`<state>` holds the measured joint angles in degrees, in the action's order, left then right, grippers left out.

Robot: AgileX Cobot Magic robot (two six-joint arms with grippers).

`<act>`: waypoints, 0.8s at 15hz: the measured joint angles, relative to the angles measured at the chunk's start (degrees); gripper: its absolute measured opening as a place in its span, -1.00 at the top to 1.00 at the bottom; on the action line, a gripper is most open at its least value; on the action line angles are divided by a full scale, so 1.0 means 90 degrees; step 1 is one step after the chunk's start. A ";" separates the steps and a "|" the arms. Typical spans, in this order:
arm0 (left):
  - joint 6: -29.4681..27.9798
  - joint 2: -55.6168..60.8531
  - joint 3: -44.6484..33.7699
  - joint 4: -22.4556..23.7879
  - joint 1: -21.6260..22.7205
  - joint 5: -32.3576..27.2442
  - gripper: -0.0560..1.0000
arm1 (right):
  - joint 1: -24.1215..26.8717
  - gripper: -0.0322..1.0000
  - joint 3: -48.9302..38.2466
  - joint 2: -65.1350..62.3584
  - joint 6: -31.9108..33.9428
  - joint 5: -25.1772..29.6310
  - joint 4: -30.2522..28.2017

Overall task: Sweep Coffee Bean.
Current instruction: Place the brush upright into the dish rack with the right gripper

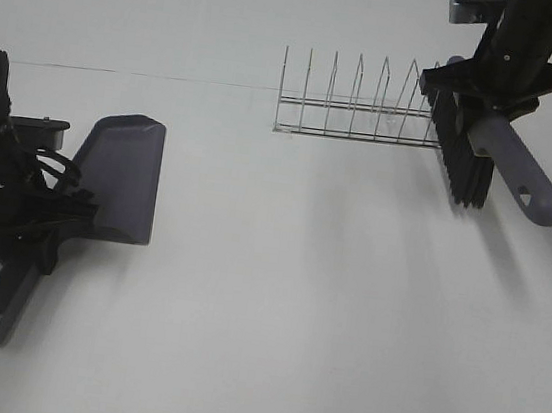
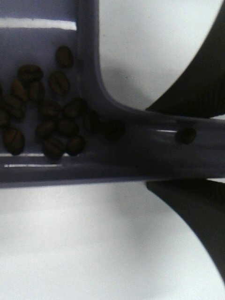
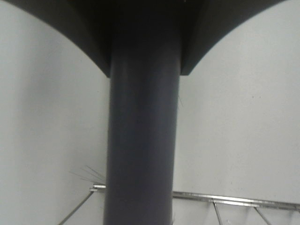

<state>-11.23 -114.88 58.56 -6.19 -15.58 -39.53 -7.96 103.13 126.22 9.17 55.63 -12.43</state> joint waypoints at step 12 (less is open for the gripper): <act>0.0000 0.0000 0.0000 0.0000 0.0000 0.0000 0.29 | 0.0000 0.37 0.1910 0.1210 0.0102 0.0497 -0.0102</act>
<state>-11.23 -114.88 58.56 -6.19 -15.58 -39.53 -7.96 120.32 137.11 10.08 60.10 -13.35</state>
